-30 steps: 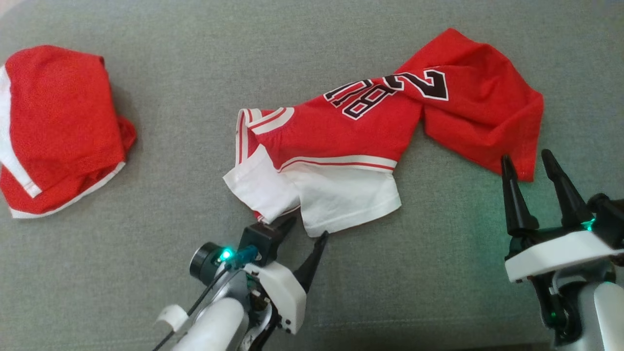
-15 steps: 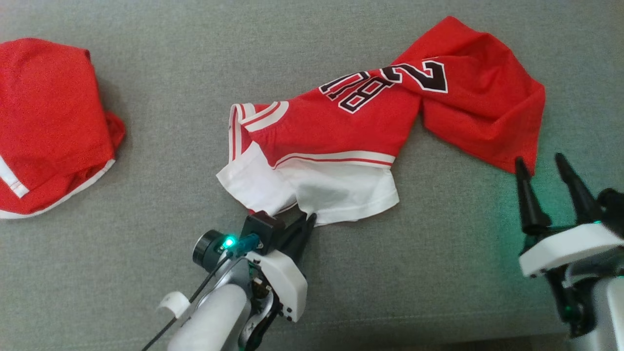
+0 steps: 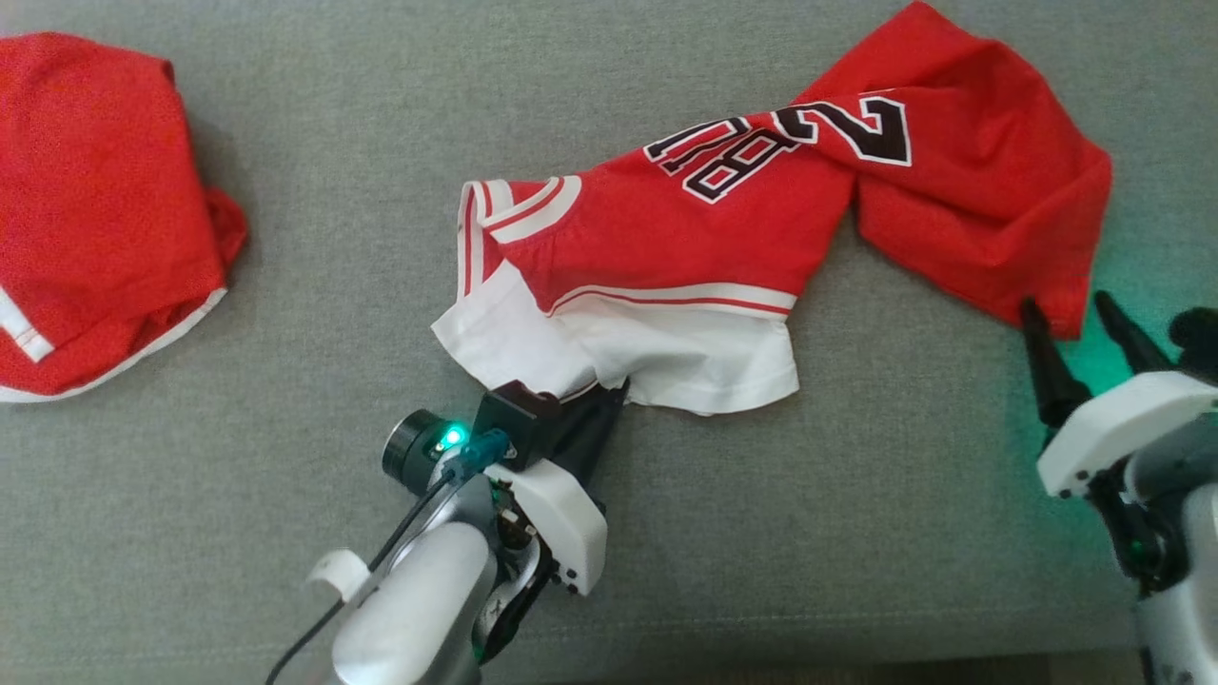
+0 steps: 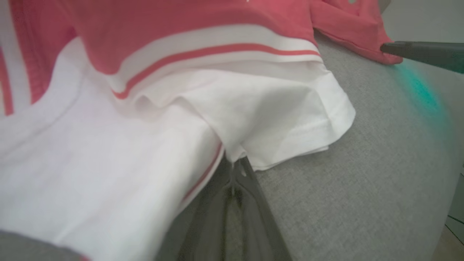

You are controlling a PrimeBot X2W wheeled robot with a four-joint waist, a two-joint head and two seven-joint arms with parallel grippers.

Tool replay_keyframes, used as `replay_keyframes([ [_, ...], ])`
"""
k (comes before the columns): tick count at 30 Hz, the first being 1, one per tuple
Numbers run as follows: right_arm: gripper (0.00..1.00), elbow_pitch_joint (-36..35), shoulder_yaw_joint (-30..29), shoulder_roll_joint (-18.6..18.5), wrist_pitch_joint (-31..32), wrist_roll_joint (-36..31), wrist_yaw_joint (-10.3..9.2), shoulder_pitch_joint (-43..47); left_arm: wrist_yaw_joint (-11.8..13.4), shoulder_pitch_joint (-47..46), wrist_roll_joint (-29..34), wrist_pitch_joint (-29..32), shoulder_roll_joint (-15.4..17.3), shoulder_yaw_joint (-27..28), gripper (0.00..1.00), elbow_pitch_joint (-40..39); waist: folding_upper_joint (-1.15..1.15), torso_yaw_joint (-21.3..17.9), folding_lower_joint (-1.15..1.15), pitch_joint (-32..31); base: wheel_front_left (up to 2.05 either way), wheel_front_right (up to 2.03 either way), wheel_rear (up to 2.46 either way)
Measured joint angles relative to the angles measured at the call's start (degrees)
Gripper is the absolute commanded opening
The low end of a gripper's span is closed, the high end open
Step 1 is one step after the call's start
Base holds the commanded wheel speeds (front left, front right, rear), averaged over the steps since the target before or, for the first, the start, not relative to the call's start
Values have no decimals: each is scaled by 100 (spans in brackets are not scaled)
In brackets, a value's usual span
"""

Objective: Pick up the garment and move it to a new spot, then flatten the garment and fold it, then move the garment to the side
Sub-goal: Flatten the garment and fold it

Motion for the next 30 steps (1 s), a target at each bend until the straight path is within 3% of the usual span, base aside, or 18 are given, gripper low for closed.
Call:
replay_keyframes([
  [4,100,59,156,-8,254,181,0,-26,0,-3,-1,-75,-15,-10,0,2,0,57,0,48,0,0,0],
  [7,22,36,187,-29,358,334,0,-24,0,-7,-5,-90,-21,-14,0,8,0,83,0,47,0,0,0],
  [8,0,10,189,-36,356,341,0,-16,1,-7,-10,-119,-20,-13,0,12,0,85,0,38,0,0,0],
  [15,0,-447,16,-35,-64,390,0,74,188,81,-73,-428,129,140,0,-304,0,71,0,-156,0,0,0],
  [24,0,-1211,-129,-41,-450,391,0,202,791,305,-186,-611,750,1016,0,-2063,0,37,0,-606,0,0,0],
  [30,0,-1884,-264,-133,-560,391,0,-9,1009,205,-212,-526,1109,1549,0,-2981,0,64,0,-943,0,0,0],
])
